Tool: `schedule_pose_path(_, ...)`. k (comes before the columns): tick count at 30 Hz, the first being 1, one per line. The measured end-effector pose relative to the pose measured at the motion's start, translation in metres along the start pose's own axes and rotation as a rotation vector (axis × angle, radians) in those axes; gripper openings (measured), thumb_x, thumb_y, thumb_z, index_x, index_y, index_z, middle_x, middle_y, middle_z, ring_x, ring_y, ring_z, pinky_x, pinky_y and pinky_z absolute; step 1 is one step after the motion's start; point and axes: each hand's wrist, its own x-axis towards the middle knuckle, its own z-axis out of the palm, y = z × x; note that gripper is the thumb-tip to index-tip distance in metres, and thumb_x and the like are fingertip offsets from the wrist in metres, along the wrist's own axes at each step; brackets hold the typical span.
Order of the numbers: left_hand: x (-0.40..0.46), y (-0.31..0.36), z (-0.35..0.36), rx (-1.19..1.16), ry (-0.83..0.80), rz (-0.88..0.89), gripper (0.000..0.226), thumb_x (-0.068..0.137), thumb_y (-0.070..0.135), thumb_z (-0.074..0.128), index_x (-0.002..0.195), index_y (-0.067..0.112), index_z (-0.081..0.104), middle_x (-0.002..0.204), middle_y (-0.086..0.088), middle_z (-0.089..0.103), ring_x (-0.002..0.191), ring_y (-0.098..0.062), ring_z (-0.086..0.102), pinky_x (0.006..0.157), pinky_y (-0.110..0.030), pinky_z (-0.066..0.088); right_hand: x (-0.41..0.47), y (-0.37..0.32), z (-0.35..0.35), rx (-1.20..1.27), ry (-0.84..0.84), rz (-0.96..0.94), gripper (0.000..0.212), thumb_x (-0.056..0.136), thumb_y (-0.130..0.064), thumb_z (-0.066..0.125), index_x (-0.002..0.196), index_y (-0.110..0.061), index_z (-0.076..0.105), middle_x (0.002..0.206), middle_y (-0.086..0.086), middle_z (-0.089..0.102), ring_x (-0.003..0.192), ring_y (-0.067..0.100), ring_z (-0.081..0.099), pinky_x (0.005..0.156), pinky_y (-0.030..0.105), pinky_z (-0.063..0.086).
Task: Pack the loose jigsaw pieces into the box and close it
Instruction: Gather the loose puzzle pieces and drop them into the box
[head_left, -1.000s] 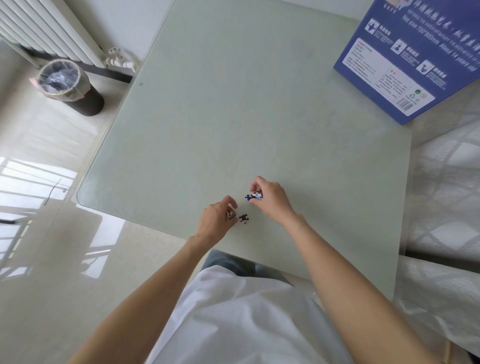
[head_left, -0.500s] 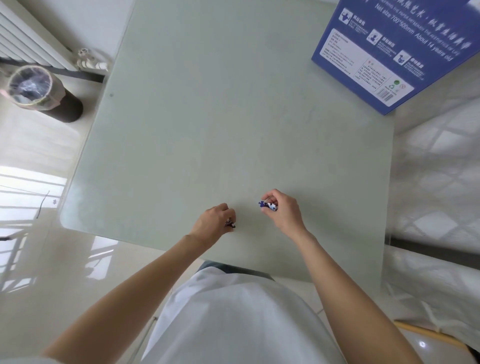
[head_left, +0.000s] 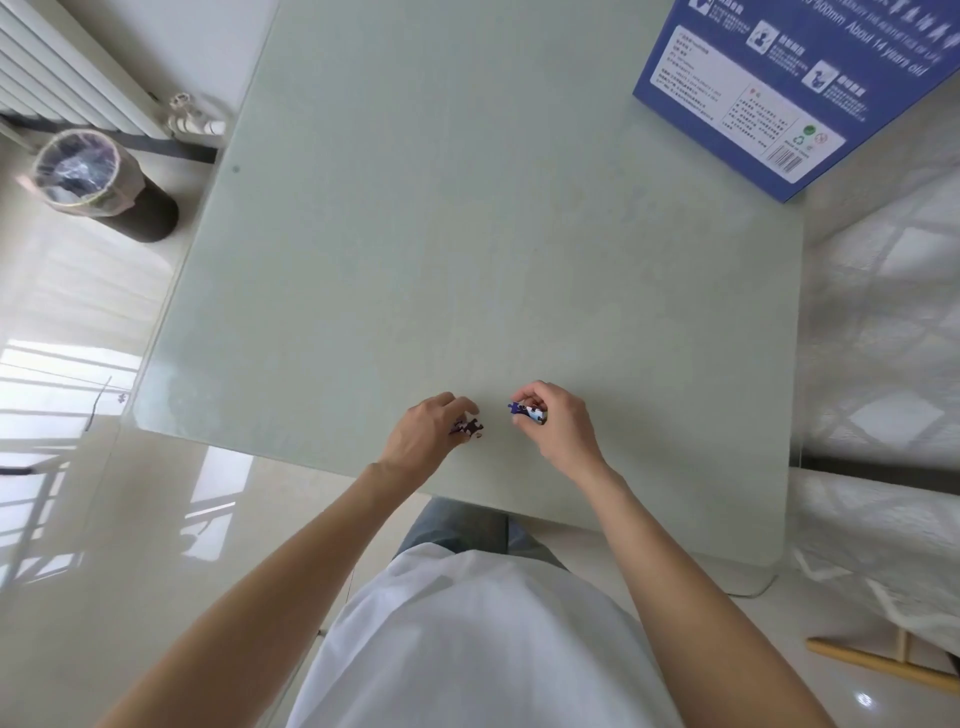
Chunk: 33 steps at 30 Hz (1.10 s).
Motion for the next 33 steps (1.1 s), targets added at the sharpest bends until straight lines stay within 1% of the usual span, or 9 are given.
schedule_pose_path(3, 0.004, -0.002, -0.003, 0.059, -0.035, 0.061, 0.022, 0.086, 0.02, 0.063, 0.107, 0.012, 0.061, 0.098, -0.007, 0.06, 0.084, -0.027, 0.058, 0.068, -0.025, 0.038, -0.005, 0.003, 0.007, 0.006, 0.032, -0.009, 0.017, 0.079, -0.006, 0.069, 0.094, -0.012, 0.065, 0.09, 0.002, 0.066, 0.081, 0.017, 0.06, 0.073, 0.023, 0.046)
schedule_pose_path(6, 0.006, -0.003, -0.004, 0.095, -0.061, 0.107, 0.02, 0.086, 0.021, 0.063, 0.104, 0.011, 0.061, 0.097, -0.008, 0.059, 0.08, -0.028, 0.058, 0.066, -0.026, 0.038, -0.009, 0.004, 0.01, 0.01, 0.04, -0.006, 0.017, 0.079, -0.007, 0.07, 0.095, -0.012, 0.065, 0.089, 0.001, 0.066, 0.081, 0.017, 0.06, 0.075, 0.027, 0.048)
schedule_pose_path(10, 0.011, -0.006, -0.003, 0.073, -0.09, 0.082, 0.022, 0.083, 0.02, 0.067, 0.101, 0.008, 0.06, 0.1, -0.008, 0.055, 0.078, -0.029, 0.058, 0.066, -0.026, 0.038, -0.013, 0.003, 0.012, 0.046, 0.068, -0.001, 0.017, 0.079, -0.006, 0.069, 0.094, -0.012, 0.066, 0.085, -0.002, 0.064, 0.077, 0.016, 0.059, 0.072, 0.025, 0.047)
schedule_pose_path(16, 0.013, -0.005, -0.005, 0.034, -0.094, 0.109, 0.02, 0.08, 0.019, 0.07, 0.091, 0.008, 0.057, 0.09, -0.005, 0.058, 0.066, -0.019, 0.046, 0.063, -0.028, 0.04, -0.016, 0.002, 0.017, 0.052, 0.085, -0.002, 0.016, 0.079, -0.005, 0.069, 0.093, -0.012, 0.066, 0.088, 0.001, 0.067, 0.079, 0.017, 0.06, 0.074, 0.028, 0.048)
schedule_pose_path(18, 0.012, -0.006, -0.007, -0.036, -0.096, 0.05, 0.018, 0.077, 0.018, 0.072, 0.085, 0.011, 0.058, 0.081, 0.0, 0.059, 0.065, -0.018, 0.047, 0.057, -0.023, 0.034, -0.017, 0.003, 0.015, 0.02, 0.102, -0.013, 0.014, 0.078, -0.006, 0.07, 0.091, -0.011, 0.066, 0.089, 0.002, 0.066, 0.079, 0.016, 0.059, 0.073, 0.027, 0.046)
schedule_pose_path(21, 0.014, -0.01, -0.012, -0.253, -0.133, -0.095, 0.016, 0.075, 0.014, 0.071, 0.074, 0.021, 0.056, 0.069, 0.003, 0.06, 0.061, -0.017, 0.055, 0.054, -0.02, 0.04, -0.018, 0.002, 0.011, -0.013, 0.143, -0.029, 0.01, 0.078, -0.009, 0.071, 0.087, -0.009, 0.066, 0.085, 0.001, 0.062, 0.076, 0.016, 0.056, 0.069, 0.024, 0.042)
schedule_pose_path(25, 0.028, -0.013, -0.032, -0.423, -0.14, -0.121, 0.017, 0.078, 0.012, 0.067, 0.079, 0.026, 0.056, 0.078, -0.001, 0.066, 0.051, -0.009, 0.057, 0.055, -0.02, 0.046, -0.009, -0.009, -0.008, -0.024, 0.145, -0.005, 0.008, 0.077, -0.01, 0.072, 0.083, -0.011, 0.067, 0.081, -0.002, 0.062, 0.076, 0.018, 0.059, 0.07, 0.029, 0.046)
schedule_pose_path(29, 0.062, -0.001, -0.076, -0.506, -0.05, -0.054, 0.015, 0.08, 0.012, 0.065, 0.08, 0.027, 0.066, 0.071, 0.006, 0.062, 0.053, -0.007, 0.053, 0.059, -0.02, 0.046, 0.012, -0.032, -0.047, -0.058, 0.145, -0.013, 0.01, 0.074, -0.009, 0.074, 0.078, -0.016, 0.068, 0.077, -0.006, 0.061, 0.072, 0.013, 0.057, 0.063, 0.022, 0.042)
schedule_pose_path(33, 0.103, 0.039, -0.135, -0.577, 0.046, 0.119, 0.015, 0.08, 0.01, 0.067, 0.08, 0.024, 0.071, 0.071, 0.003, 0.06, 0.055, -0.007, 0.053, 0.06, -0.022, 0.049, 0.03, -0.064, -0.106, -0.098, 0.196, -0.104, 0.011, 0.074, -0.01, 0.074, 0.081, -0.018, 0.071, 0.075, -0.011, 0.058, 0.068, 0.01, 0.056, 0.065, 0.027, 0.047)
